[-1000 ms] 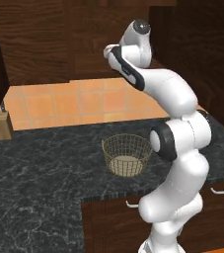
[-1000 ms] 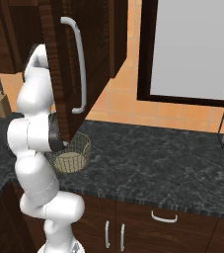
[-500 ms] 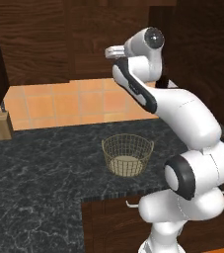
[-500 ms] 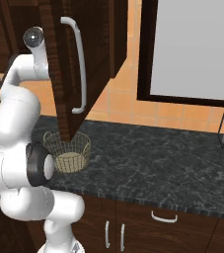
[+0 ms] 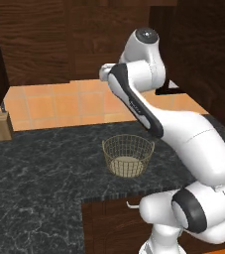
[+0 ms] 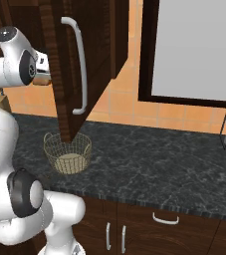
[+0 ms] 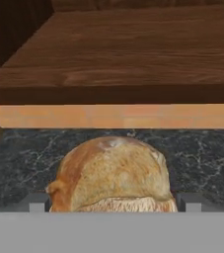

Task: Open the cabinet, pick up the bread from the cabinet and place it in the basket. Then move the basket to the dining counter.

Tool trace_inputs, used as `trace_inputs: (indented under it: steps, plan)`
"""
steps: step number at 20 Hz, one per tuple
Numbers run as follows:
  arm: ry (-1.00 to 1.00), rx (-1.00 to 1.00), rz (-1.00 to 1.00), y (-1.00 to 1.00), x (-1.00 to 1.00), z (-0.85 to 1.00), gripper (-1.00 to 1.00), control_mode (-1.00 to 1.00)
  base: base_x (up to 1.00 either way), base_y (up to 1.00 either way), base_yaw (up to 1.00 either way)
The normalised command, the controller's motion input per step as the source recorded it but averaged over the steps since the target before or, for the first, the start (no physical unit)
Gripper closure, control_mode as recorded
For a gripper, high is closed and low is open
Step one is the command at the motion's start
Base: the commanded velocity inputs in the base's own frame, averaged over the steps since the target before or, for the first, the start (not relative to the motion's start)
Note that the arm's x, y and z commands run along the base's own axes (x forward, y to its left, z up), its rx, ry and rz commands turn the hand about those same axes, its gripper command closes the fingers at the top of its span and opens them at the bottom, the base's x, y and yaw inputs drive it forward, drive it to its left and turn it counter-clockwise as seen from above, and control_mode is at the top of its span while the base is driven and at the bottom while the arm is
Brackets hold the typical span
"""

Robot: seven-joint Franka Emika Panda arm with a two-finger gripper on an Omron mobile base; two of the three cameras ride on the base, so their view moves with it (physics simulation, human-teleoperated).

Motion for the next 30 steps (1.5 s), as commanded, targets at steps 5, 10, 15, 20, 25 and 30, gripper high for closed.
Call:
trace_inputs:
  steps: [5, 10, 15, 20, 25, 30]
  plan:
    - [0.16, -0.13, -0.07, -0.21, -0.72, -1.0, 1.0, -1.0, 0.0, 0.0, 0.0]
    - [0.17, 0.0, 0.0, -0.27, 0.01, -1.0, 1.0, -1.0, 0.0, 0.0, 0.0]
    - [0.3, 0.0, -0.03, 0.01, 0.36, -1.0, 1.0, -1.0, 0.0, 0.0, 0.0]
    - [0.27, 0.0, -0.09, -0.03, 0.66, -1.0, 1.0, -1.0, 0.0, 0.0, 0.0]
    - [0.15, 0.0, -0.07, 0.0, 0.27, -0.98, 1.0, -1.0, 0.0, 0.0, 0.0]
    - [0.02, 0.0, -0.03, -0.07, 0.23, -0.67, 1.0, -1.0, 0.0, 0.0, 0.0]
